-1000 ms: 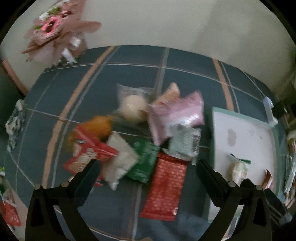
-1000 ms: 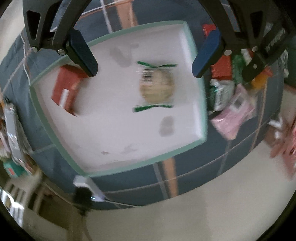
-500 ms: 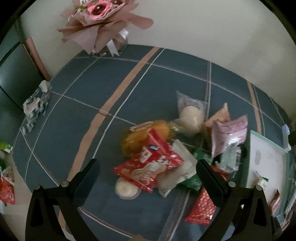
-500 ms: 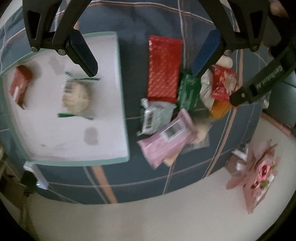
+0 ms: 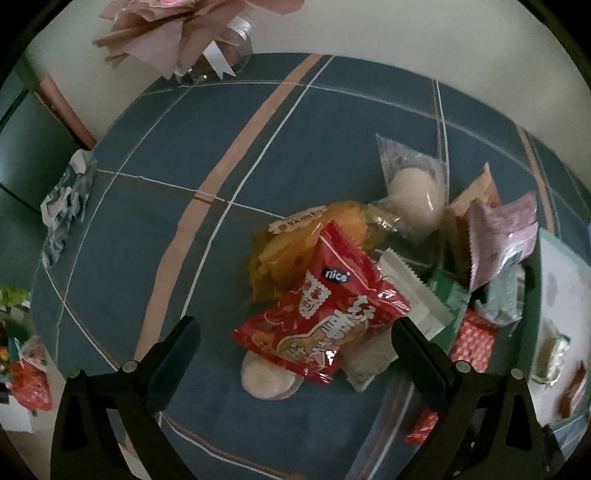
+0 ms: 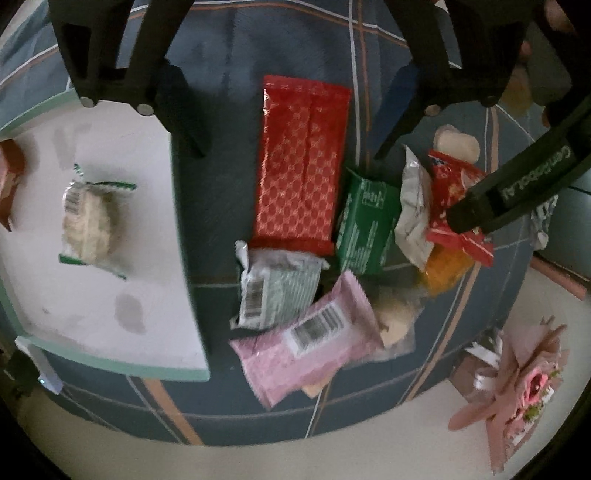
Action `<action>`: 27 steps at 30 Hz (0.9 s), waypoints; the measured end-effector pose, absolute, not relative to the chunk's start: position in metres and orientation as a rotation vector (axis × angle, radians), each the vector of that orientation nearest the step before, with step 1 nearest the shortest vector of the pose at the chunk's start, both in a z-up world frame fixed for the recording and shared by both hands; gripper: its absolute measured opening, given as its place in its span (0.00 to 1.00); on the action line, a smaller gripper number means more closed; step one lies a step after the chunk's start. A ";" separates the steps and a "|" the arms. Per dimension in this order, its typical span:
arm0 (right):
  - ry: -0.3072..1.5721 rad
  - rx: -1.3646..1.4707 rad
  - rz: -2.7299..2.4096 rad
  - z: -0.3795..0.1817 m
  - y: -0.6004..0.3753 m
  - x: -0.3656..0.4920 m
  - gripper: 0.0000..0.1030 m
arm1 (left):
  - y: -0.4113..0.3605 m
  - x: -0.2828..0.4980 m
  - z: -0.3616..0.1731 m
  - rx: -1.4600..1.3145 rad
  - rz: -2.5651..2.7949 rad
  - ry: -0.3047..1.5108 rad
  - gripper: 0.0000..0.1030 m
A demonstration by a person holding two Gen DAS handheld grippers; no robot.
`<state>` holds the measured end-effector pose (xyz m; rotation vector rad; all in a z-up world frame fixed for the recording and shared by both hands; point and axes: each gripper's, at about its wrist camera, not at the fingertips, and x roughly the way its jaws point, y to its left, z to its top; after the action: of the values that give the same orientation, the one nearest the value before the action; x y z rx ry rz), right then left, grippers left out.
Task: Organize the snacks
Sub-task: 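Grasp the red 'nice' bag with the left gripper while the right grasps the long red patterned wrapper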
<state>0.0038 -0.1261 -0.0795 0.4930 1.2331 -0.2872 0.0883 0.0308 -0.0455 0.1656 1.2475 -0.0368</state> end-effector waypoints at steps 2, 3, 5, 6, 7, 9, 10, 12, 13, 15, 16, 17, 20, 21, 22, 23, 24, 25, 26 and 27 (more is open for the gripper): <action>1.249 0.486 -0.289 -0.084 -0.125 0.005 0.78 | 0.028 0.089 -0.050 0.198 -0.037 1.255 1.00; 1.259 0.484 -0.292 -0.087 -0.124 0.005 0.75 | 0.027 0.089 -0.052 0.215 -0.040 1.259 1.00; 1.275 0.482 -0.296 -0.092 -0.124 0.005 0.74 | 0.024 0.088 -0.053 0.238 -0.044 1.255 1.00; 1.283 0.480 -0.298 -0.094 -0.125 0.006 0.73 | 0.022 0.088 -0.052 0.248 -0.044 1.250 1.00; 1.290 0.477 -0.300 -0.097 -0.126 0.007 0.73 | 0.020 0.088 -0.053 0.258 -0.044 1.245 1.00; 1.294 0.468 -0.301 -0.099 -0.125 0.007 0.73 | 0.018 0.089 -0.054 0.271 -0.044 1.242 1.00; 1.293 0.464 -0.301 -0.100 -0.125 0.006 0.73 | 0.018 0.090 -0.054 0.269 -0.043 1.241 1.00; 1.293 0.458 -0.301 -0.101 -0.124 0.007 0.73 | 0.018 0.092 -0.056 0.269 -0.039 1.236 1.00; 1.294 0.455 -0.302 -0.102 -0.124 0.007 0.73 | 0.017 0.092 -0.057 0.271 -0.038 1.230 1.00; 1.295 0.443 -0.303 -0.103 -0.121 0.010 0.73 | 0.016 0.094 -0.057 0.274 -0.037 1.222 0.99; 1.295 0.435 -0.304 -0.104 -0.117 0.012 0.73 | 0.016 0.094 -0.058 0.274 -0.038 1.218 0.99; 1.296 0.427 -0.306 -0.105 -0.113 0.014 0.73 | 0.015 0.094 -0.057 0.273 -0.040 1.214 0.96; 1.301 0.386 -0.310 -0.105 -0.105 0.018 0.73 | 0.014 0.095 -0.058 0.264 -0.054 1.215 0.87; 1.302 0.367 -0.310 -0.104 -0.102 0.020 0.74 | 0.013 0.096 -0.057 0.261 -0.060 1.215 0.84; 1.305 0.350 -0.309 -0.104 -0.098 0.023 0.74 | 0.013 0.095 -0.057 0.260 -0.064 1.216 0.83; 1.307 0.340 -0.309 -0.106 -0.094 0.026 0.75 | 0.012 0.096 -0.057 0.260 -0.067 1.217 0.79; 1.309 0.323 -0.311 -0.107 -0.091 0.027 0.75 | 0.012 0.095 -0.057 0.263 -0.067 1.217 0.77; 1.311 0.307 -0.313 -0.108 -0.088 0.029 0.75 | 0.011 0.095 -0.057 0.266 -0.067 1.218 0.74; 1.312 0.292 -0.314 -0.109 -0.086 0.031 0.75 | 0.012 0.095 -0.057 0.267 -0.066 1.222 0.66; 1.313 0.277 -0.316 -0.109 -0.083 0.032 0.75 | 0.011 0.095 -0.058 0.268 -0.065 1.229 0.59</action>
<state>0.0321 -0.0832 -0.1091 0.2771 1.3126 -0.3159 0.0947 0.0114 -0.0584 0.2677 1.2292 -0.0652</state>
